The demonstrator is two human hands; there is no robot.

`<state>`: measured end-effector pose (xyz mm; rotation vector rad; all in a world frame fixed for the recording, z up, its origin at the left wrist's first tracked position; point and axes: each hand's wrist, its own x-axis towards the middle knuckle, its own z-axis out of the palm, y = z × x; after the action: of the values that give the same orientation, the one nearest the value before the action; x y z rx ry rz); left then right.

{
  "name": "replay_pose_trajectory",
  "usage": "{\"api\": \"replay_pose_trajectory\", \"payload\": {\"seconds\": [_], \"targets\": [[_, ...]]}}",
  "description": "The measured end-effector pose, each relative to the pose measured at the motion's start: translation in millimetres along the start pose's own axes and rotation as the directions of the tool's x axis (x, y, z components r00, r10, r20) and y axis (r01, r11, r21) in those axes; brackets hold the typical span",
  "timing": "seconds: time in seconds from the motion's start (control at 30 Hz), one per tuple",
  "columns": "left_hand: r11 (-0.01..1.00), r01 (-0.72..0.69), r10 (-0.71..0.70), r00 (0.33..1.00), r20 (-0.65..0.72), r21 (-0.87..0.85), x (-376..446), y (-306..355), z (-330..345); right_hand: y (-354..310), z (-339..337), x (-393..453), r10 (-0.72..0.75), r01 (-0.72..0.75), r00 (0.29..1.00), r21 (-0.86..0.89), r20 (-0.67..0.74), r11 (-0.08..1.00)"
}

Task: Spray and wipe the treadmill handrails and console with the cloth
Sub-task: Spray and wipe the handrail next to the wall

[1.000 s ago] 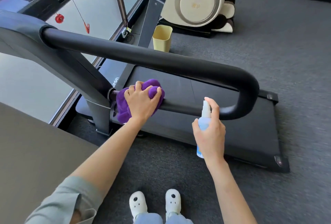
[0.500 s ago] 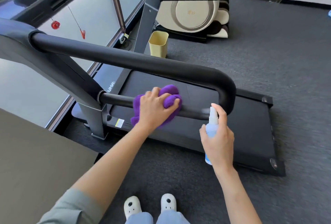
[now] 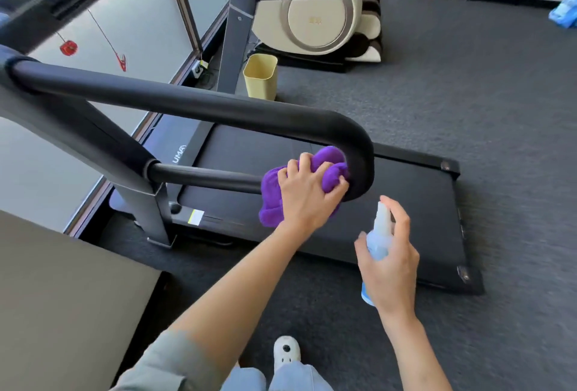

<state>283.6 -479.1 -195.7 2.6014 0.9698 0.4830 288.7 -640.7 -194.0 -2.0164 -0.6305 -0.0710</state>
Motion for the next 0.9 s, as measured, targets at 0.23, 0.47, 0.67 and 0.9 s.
{"api": "replay_pose_trajectory", "payload": {"seconds": [0.23,0.47,0.67,0.9], "targets": [[0.99,-0.132,0.134,0.99,-0.045,0.049,-5,-101,-37,-9,-2,3,-0.014,0.014,1.0,0.027,-0.025,1.0],[0.962,0.271,-0.272,0.961,-0.057,-0.035,-5,-81,-28,-9,1,-4,0.0,0.001,1.0,0.047,-0.022,0.999],[0.968,0.16,-0.164,0.986,-0.005,-0.192,-16,-5,-12,-12,1,2,0.035,-0.033,0.998,0.048,-0.043,0.998],[0.25,0.24,-0.37,0.919,0.137,-0.938,-37,62,-22,-8,-14,4,0.069,-0.063,0.994,0.078,-0.081,0.995]]}}
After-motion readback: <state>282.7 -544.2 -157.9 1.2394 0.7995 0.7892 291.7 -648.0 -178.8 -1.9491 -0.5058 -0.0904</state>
